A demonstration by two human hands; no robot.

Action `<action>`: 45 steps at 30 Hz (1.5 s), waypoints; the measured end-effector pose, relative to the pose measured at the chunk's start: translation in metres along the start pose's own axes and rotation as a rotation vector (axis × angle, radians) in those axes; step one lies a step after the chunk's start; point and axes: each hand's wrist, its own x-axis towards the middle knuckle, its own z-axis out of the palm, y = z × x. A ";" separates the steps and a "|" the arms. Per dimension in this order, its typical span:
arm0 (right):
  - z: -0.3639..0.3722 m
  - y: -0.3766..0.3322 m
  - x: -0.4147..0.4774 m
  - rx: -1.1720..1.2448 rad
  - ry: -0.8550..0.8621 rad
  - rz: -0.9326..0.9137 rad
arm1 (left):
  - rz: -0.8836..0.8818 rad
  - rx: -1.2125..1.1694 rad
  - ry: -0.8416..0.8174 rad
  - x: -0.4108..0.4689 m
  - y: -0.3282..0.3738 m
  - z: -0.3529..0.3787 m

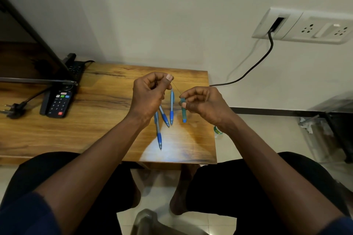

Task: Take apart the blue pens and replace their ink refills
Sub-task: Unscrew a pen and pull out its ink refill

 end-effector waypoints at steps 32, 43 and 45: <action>0.000 0.059 0.016 -0.307 0.308 0.270 | -0.227 0.031 -0.081 0.001 -0.009 0.004; 0.010 0.028 0.015 -0.546 0.393 0.100 | -0.214 0.062 -0.073 -0.001 -0.002 -0.007; 0.019 0.016 0.014 -0.573 0.362 0.034 | -0.203 0.073 -0.057 0.000 0.000 -0.013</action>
